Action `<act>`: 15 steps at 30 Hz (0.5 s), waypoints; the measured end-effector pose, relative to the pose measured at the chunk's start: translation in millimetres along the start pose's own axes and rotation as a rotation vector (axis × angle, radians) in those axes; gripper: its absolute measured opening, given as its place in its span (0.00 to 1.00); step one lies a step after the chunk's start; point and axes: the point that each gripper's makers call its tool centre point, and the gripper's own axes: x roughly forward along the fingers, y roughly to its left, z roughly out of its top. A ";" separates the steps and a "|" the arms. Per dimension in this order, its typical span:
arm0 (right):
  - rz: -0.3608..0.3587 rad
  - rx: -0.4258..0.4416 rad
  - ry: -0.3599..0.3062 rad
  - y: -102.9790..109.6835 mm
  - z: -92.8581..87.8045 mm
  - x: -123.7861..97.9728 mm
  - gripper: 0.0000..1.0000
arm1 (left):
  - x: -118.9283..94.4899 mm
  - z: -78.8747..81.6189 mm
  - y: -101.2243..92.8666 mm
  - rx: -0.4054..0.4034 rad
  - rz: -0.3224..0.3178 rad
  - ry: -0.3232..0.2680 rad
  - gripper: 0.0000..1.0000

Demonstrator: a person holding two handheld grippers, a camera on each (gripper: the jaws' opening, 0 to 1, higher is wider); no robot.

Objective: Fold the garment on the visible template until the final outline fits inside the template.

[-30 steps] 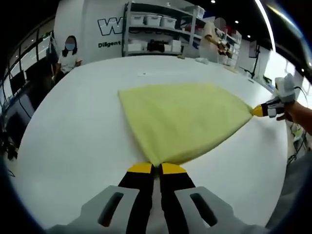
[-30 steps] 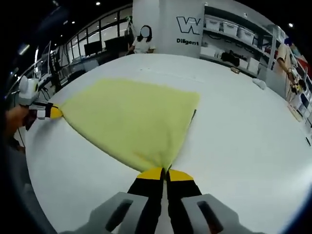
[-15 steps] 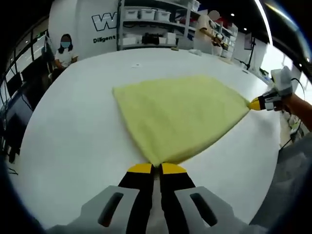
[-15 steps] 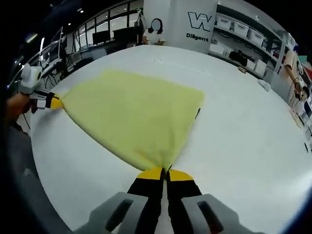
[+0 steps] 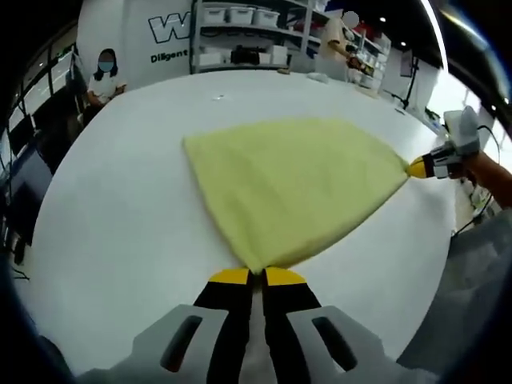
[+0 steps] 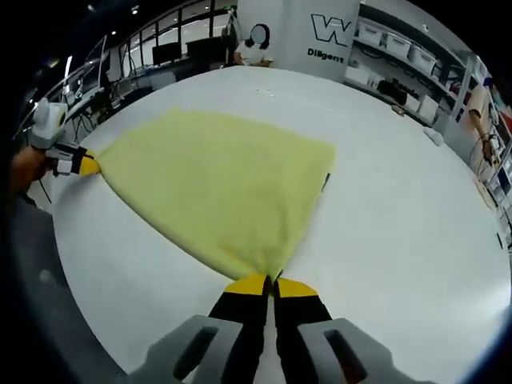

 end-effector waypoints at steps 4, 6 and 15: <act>0.000 -0.008 0.001 -0.6 -0.2 0.6 0.00 | -1.3 -1.2 1.8 0.012 0.004 0.010 0.02; 0.000 -0.007 0.001 -0.7 -0.1 0.6 0.00 | -2.4 -2.2 4.8 0.010 0.007 0.012 0.02; 0.000 -0.007 0.000 -0.4 -0.3 0.5 0.00 | -6.3 -5.8 15.1 -0.008 0.036 0.026 0.00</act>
